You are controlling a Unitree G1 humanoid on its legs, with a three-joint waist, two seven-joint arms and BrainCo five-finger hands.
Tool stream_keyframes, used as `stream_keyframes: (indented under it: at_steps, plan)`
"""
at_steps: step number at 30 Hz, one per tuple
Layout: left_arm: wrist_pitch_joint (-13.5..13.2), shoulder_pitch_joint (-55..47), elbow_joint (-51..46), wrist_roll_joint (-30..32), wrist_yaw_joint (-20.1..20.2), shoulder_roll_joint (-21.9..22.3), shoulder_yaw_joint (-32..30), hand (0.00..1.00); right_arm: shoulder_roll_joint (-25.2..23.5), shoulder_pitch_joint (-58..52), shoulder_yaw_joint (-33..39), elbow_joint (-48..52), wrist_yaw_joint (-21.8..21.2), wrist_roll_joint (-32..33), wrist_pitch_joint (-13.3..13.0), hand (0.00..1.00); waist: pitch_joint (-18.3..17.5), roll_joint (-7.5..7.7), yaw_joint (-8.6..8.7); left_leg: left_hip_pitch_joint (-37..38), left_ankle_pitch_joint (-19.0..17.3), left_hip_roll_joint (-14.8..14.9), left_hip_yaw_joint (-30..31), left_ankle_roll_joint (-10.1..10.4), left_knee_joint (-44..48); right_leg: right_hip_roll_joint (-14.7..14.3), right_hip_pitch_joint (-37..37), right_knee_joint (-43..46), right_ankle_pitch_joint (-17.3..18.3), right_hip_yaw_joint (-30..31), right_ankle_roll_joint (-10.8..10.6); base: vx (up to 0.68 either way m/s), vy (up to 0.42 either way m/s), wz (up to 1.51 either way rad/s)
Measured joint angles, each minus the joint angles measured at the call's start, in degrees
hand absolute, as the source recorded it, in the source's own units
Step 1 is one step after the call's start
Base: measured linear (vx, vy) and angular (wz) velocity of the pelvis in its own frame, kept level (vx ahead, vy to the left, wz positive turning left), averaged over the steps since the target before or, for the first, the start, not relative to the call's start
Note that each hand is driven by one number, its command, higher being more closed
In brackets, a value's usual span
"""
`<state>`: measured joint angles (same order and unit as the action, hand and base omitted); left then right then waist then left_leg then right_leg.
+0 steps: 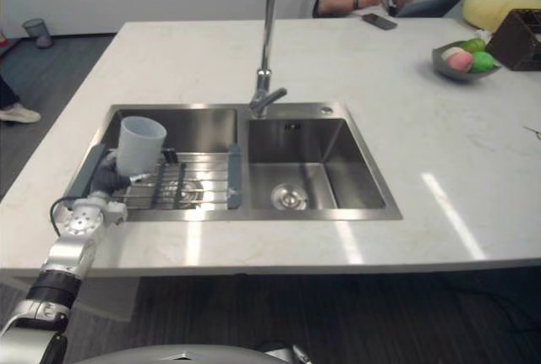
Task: Walk over to the sink, pick up the cup, carry it to the dishwasher, place the cup inside the dishwasher, then close the dishwasher door
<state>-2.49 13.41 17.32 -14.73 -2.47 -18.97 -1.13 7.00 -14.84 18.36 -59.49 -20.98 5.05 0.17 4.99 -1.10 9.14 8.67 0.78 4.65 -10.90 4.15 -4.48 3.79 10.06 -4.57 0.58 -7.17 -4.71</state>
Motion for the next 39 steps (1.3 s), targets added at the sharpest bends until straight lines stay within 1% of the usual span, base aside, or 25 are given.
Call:
stream_keyframes:
  at_steps: [1,2,4,6,7,8,9,12,14,15,19,21,22,23,25,28,29,32,34,35,36,39]
  plan:
    - [-0.83,-2.44,-5.45,-2.13,-0.16,0.66,-2.83,1.00,-0.31,-0.54,0.41,0.02,0.19,1.23,-0.36,0.00,0.00,0.00,-0.31,0.18,0.00,0.00,0.02,0.00,0.00,0.00,0.18,0.00,0.00,-0.01,0.00,0.00,0.000,0.00]
    - [-1.04,-2.76,-6.15,-2.49,-0.20,0.89,-3.37,1.00,-0.34,-0.63,0.44,0.02,0.20,1.58,-0.38,0.00,-0.01,0.00,-0.39,0.19,0.00,0.00,0.02,0.00,0.00,0.01,0.20,0.00,0.00,-0.01,0.00,0.00,0.000,0.00]
    - [-1.97,-4.60,-10.16,-5.48,-0.72,2.02,-5.77,1.00,-0.65,-1.19,0.98,0.02,0.20,2.58,-0.45,0.00,-0.03,0.01,-1.14,0.25,0.06,-0.01,0.00,-0.08,-0.04,0.02,0.27,0.00,-0.01,-0.01,0.01,-0.04,-0.015,0.02]
    - [-3.47,-7.29,-13.20,-8.35,-1.00,2.40,-7.73,1.00,-1.15,-1.83,2.34,0.01,0.23,2.56,-0.46,0.00,-0.14,0.07,-1.80,0.37,0.15,-0.02,0.01,-0.19,-0.34,0.04,0.55,-0.01,-0.01,-0.34,0.01,-0.06,-0.020,0.06]
    - [-3.65,-7.99,-13.91,-8.85,-1.08,2.40,-8.10,1.00,-1.28,-1.97,2.63,0.02,0.24,2.56,-0.47,0.00,-0.18,0.08,-2.03,0.37,0.16,-0.02,0.02,-0.20,-0.35,0.04,0.56,-0.01,-0.01,-0.38,0.01,-0.05,-0.018,0.04]
    - [-4.03,-8.98,-15.20,-9.08,-1.46,2.79,-8.85,1.00,-1.54,-2.41,2.74,0.02,0.27,2.57,-0.51,0.00,-0.34,0.15,-2.67,0.36,0.18,-0.02,0.02,-0.23,-0.36,0.04,0.57,-0.01,-0.02,-0.43,0.03,-0.04,-0.016,0.04]
    - [-4.78,-10.09,-16.84,-9.37,-2.25,3.64,-10.01,1.00,-1.67,-2.61,2.83,0.02,0.33,2.57,-0.51,0.00,-0.48,0.29,-3.02,0.35,0.20,-0.03,0.10,-0.25,-0.37,0.06,0.64,-0.02,-0.02,-0.59,0.03,-0.04,-0.015,0.05]
    - [-6.65,-12.33,-19.83,-9.92,-3.64,4.51,-11.88,1.00,-2.04,-2.87,3.21,0.01,0.35,3.53,-0.54,0.00,-0.94,0.67,-3.52,0.34,0.23,-0.04,0.26,-0.28,-0.39,0.07,0.75,-0.07,-0.01,-0.87,0.04,-0.03,-0.014,0.04]
    - [-7.21,-12.73,-21.21,-9.95,-4.27,4.69,-12.42,1.00,-2.25,-2.96,3.26,0.01,0.49,3.79,-0.59,0.00,-1.16,0.88,-4.00,0.32,0.24,-0.04,0.31,-0.29,-0.40,0.07,0.75,-0.20,-0.01,-0.95,0.04,0.00,0.000,0.00]
    - [-7.70,-12.75,-21.92,-9.95,-4.72,4.81,-12.45,1.00,-2.40,-2.95,3.29,0.01,1.06,3.76,-0.83,0.00,-1.25,0.94,-4.34,0.29,0.25,-0.06,0.39,-0.30,-0.41,0.07,0.76,-0.29,-0.01,-1.03,0.04,0.00,0.000,0.00]
    - [-7.96,-13.27,-24.14,-9.90,-5.58,5.87,-12.53,1.00,-2.93,-2.77,3.30,0.14,4.54,3.56,-2.01,0.00,-1.34,0.98,-4.81,0.18,0.28,-0.14,0.81,-0.33,-0.42,0.10,0.86,-0.35,0.04,-1.40,0.07,-0.02,-0.014,0.05]
    - [-7.95,-13.27,-24.37,-9.90,-6.16,6.60,-12.53,1.00,-3.00,-2.73,3.24,0.26,7.45,2.24,-2.86,0.00,-1.34,0.97,-5.18,0.16,0.29,-0.13,0.89,-0.32,-0.42,0.09,0.86,-0.34,0.05,-1.43,0.07,0.00,0.000,0.00]
    - [-7.94,-13.28,-24.48,-9.90,-6.36,6.80,-12.42,1.00,-2.96,-2.53,3.14,0.29,9.80,0.80,-3.30,0.00,-1.35,0.98,-5.42,0.14,0.30,-0.13,1.00,-0.31,-0.42,0.08,0.86,-0.33,0.05,-1.46,0.07,0.00,0.000,0.00]
    - [-7.86,-13.30,-24.71,-9.91,-6.85,6.80,-12.41,1.00,-2.98,-2.28,3.05,0.34,12.15,-0.93,-3.81,0.00,-1.35,0.99,-5.47,0.10,0.31,-0.14,1.20,-0.31,-0.43,0.08,0.85,-0.33,0.05,-1.51,0.07,0.00,0.000,0.00]
    - [-7.85,-13.72,-25.95,-9.91,-7.30,6.79,-12.40,1.00,-2.97,-1.70,2.48,0.64,15.61,-3.21,-3.82,0.00,-1.37,1.03,-5.52,0.05,0.33,-0.16,1.31,-0.32,-0.43,0.09,0.84,-0.34,0.06,-1.59,0.06,0.00,0.000,0.00]
    - [-7.85,-13.76,-26.09,-9.91,-7.31,6.80,-12.40,1.00,-3.07,-1.31,2.07,0.66,16.60,-3.18,-3.71,0.00,-1.37,1.03,-5.65,0.00,0.33,-0.17,1.39,-0.32,-0.43,0.09,0.83,-0.36,0.07,-1.65,0.05,0.00,0.000,0.00]
    - [-7.84,-14.78,-27.95,-9.94,-7.21,6.83,-12.35,1.00,-3.07,-1.56,-0.18,2.26,17.79,-3.19,-3.72,0.00,-1.97,2.04,-5.70,-0.62,0.65,-0.18,1.46,-0.41,-0.44,0.13,0.40,-0.39,0.05,-2.02,0.06,0.00,0.000,0.00]
    - [-7.80,-14.78,-28.02,-9.94,-7.22,6.93,-12.30,1.00,-3.07,-1.63,-0.14,2.27,17.78,-3.19,-3.73,0.00,-2.01,2.20,-5.43,-0.66,0.64,-0.12,1.31,-0.40,-0.42,0.09,0.30,-0.40,0.03,-1.73,0.08,0.00,0.000,-0.05]
    - [-7.94,-14.80,-30.48,-10.06,-7.44,9.32,-12.37,1.00,-3.11,-1.73,-0.10,2.38,17.69,-3.06,-3.86,0.00,-2.14,2.30,-5.67,-0.78,0.21,0.31,-0.18,-0.03,-0.07,-0.33,-0.94,-0.43,-0.39,0.44,0.41,-0.01,-0.001,-0.40]
    - [-8.04,-14.72,-31.11,-10.32,-7.30,9.72,-11.94,1.00,-3.14,-1.83,-0.08,2.33,17.46,-2.61,-3.88,0.00,-2.22,2.31,-5.34,-1.09,0.08,0.40,-0.27,0.13,-0.07,-0.40,-1.54,-0.45,-0.51,0.71,0.49,-0.01,-0.015,-0.21]
    - [-8.13,-14.39,-31.53,-10.87,-7.06,10.20,-10.42,1.00,-3.22,-2.50,-0.05,2.34,16.88,-1.58,-3.89,0.00,-2.44,2.68,-4.13,-1.75,0.09,0.39,0.18,0.25,-0.07,-0.36,-1.84,-0.44,-0.50,0.10,0.49,0.00,0.000,0.00]
    - [-8.19,-14.29,-31.20,-11.74,-6.41,11.66,-7.54,1.00,-3.22,-3.58,0.38,2.34,15.41,1.87,-3.97,0.00,-2.40,2.56,-3.25,-1.78,0.33,0.24,0.35,-0.13,-0.06,-0.28,-1.98,-0.44,-0.49,0.04,0.48,0.00,-0.007,0.02]
